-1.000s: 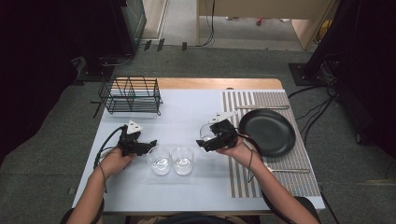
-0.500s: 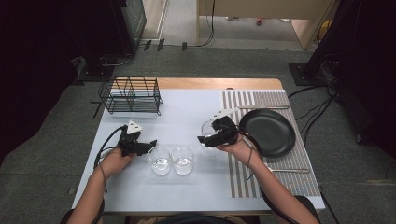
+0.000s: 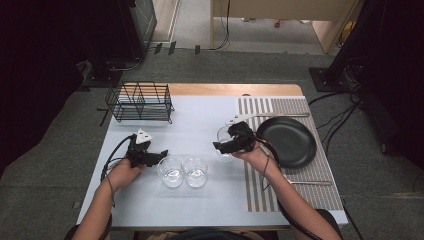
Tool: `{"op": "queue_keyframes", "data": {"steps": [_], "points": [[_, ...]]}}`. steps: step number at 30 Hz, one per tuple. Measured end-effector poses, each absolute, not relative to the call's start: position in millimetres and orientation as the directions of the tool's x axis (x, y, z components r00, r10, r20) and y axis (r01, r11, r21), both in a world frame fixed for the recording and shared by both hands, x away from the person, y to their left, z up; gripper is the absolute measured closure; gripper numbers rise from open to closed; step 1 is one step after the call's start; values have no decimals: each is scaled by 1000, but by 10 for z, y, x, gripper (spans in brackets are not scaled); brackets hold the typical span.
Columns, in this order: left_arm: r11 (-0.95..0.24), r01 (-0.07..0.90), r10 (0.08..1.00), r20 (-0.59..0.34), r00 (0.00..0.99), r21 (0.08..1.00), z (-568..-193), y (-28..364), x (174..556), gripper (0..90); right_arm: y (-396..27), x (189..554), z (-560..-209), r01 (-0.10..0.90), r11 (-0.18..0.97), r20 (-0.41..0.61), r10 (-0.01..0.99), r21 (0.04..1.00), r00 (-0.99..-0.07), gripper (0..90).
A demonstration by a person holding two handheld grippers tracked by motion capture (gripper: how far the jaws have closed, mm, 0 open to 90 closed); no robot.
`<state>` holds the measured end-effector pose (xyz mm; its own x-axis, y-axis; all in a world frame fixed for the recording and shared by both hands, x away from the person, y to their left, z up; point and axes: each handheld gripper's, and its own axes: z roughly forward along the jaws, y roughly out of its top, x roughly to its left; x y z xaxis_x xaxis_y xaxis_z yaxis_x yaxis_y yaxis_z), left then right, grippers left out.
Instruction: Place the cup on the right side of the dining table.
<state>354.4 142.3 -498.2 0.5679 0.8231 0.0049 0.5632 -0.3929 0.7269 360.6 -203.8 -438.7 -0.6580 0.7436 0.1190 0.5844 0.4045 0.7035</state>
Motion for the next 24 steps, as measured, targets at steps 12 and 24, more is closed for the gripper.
{"op": "queue_keyframes", "data": {"steps": [12, 24], "points": [[-394, 564, 823, 6, 567, 726, -4981, 1423, 3543, 120, -2102, 3696, -4409, 600, 385, 114, 770, 701, -628, 185], [-393, 564, 825, 7, 566, 726, -4981, 1422, 3542, 118, -2153, 3760, -4430, 617, 377, 119, 782, 691, -612, 185]]}}
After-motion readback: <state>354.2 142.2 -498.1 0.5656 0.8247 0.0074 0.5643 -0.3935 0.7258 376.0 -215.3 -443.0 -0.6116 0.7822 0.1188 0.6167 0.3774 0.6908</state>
